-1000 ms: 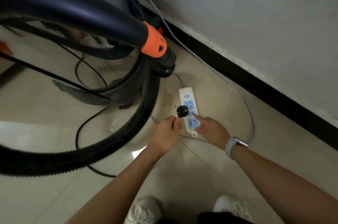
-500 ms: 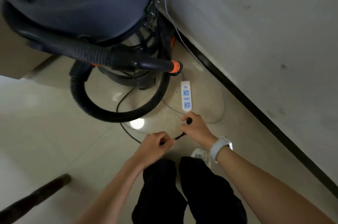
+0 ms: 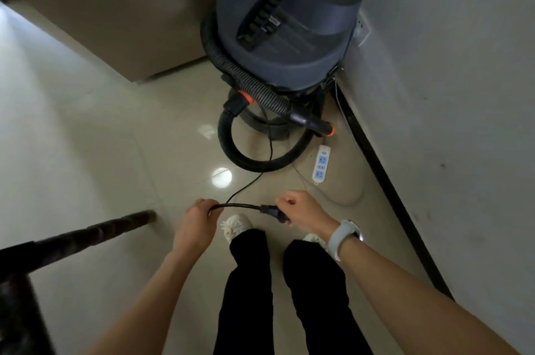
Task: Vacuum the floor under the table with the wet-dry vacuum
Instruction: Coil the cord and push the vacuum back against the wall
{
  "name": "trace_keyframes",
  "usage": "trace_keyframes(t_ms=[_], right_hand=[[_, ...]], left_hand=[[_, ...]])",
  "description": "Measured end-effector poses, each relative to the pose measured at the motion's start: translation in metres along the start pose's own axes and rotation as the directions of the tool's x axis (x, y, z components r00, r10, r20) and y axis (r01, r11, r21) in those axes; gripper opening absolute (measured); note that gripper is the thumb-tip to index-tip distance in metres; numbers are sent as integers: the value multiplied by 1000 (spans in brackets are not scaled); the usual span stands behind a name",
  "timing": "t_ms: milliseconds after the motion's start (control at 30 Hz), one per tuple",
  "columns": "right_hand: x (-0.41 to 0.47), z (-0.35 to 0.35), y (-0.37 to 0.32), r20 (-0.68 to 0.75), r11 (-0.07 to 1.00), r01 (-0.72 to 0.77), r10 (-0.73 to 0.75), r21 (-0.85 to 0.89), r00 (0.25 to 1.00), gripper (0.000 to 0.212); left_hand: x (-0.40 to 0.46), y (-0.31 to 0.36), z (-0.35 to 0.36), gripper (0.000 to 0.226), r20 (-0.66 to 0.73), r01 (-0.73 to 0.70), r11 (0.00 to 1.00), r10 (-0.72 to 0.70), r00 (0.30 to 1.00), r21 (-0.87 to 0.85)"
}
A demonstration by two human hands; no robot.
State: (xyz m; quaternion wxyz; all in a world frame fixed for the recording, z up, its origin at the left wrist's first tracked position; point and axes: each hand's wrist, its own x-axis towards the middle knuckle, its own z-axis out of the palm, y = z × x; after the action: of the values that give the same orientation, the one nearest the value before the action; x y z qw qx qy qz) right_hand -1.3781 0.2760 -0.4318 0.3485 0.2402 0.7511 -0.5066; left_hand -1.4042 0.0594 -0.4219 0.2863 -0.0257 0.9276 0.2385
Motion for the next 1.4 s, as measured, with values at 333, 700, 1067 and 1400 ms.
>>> trace_keyframes(t_ms=[333,700,1067,1400], right_hand=[[-5,74,-81,5,999,2,-2,47,1000,19],[71,103,-72,-22,997,-80,80,-6,997,31],[237,69,-23,-154,994,-13,-4,-108,988,42],[288,95,-25,-4,998,50,-51,-48,999,49]], left_hand=[[-42,-63,-62,22,-109,242,882,-309,945,-404],[22,-96,-29,32,-32,345,722,-452,891,-599],[185,-80,61,28,-151,215,802,-353,923,-557],[216,-96,79,30,-398,314,784,-562,725,-536]])
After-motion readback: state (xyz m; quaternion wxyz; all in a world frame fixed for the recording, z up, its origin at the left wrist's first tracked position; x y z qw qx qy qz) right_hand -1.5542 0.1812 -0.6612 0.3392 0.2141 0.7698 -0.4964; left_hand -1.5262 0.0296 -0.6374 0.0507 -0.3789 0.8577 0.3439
